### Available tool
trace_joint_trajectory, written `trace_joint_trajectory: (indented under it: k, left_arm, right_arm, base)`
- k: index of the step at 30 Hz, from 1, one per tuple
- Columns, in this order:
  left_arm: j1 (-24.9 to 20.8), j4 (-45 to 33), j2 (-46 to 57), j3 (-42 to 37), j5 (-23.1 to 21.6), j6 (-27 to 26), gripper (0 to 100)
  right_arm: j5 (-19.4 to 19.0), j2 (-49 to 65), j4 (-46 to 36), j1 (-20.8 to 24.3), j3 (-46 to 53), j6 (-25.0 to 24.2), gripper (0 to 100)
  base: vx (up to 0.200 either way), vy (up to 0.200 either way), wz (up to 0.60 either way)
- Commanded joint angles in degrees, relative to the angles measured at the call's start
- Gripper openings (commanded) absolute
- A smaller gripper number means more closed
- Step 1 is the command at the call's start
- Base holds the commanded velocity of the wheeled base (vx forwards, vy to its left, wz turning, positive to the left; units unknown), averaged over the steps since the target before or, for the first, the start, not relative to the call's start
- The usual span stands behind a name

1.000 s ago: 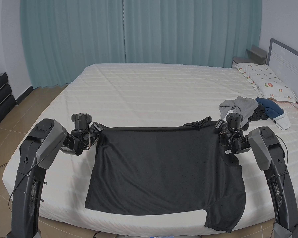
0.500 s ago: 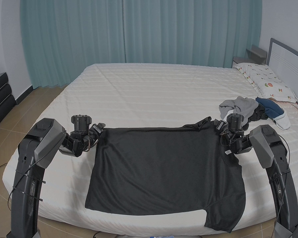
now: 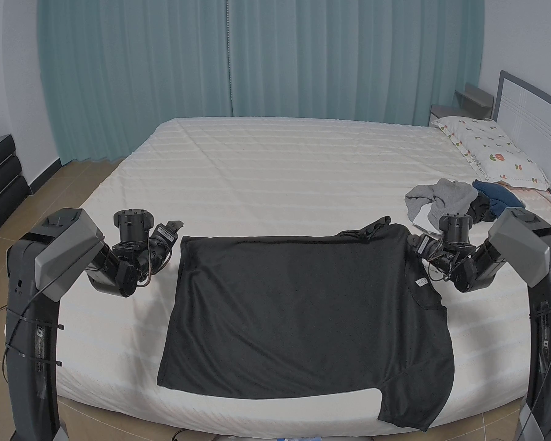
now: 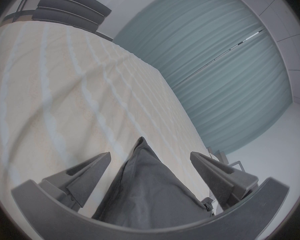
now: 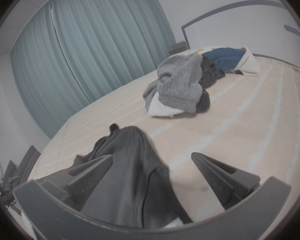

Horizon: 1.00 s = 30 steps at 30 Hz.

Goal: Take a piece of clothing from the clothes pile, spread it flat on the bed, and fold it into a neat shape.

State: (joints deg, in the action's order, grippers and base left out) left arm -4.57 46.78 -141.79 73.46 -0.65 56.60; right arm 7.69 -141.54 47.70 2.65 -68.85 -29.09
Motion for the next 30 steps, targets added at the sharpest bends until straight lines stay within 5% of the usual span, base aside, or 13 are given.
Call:
trace_joint_trajectory:
  k: [1, 9, 16, 25, 30]
  left_arm:
    - [-2.2, 6.1, 15.8, -22.2, -0.6, 1.2, 100]
    - [-5.3, 7.3, 22.5, -40.1, -3.1, 1.8, 100]
    - [-10.3, 10.6, 24.7, -52.5, -6.2, 5.5, 100]
    - [-11.8, 15.5, 24.0, -55.4, -7.4, 5.7, 100]
    - [-12.4, 15.5, 24.5, -55.6, -7.4, 6.1, 100]
  right_arm:
    - [-8.1, 20.8, 11.3, 2.5, 33.8, -6.2, 100]
    - [-8.7, 21.5, 18.8, 4.0, 47.1, -8.9, 100]
    - [-14.5, 18.6, 34.2, 4.0, 57.9, -11.2, 100]
    - [-15.3, 14.5, 39.7, 3.6, 60.2, -11.1, 100]
    - [-15.4, 13.6, 40.2, 3.5, 60.5, -11.1, 100]
  base:
    - [0.0, 0.0, 0.0]
    - [0.0, 0.0, 0.0]
    - [-0.086, 0.0, 0.0]
    - [-0.2, 0.0, 0.0]
    - [0.0, 0.0, 0.0]
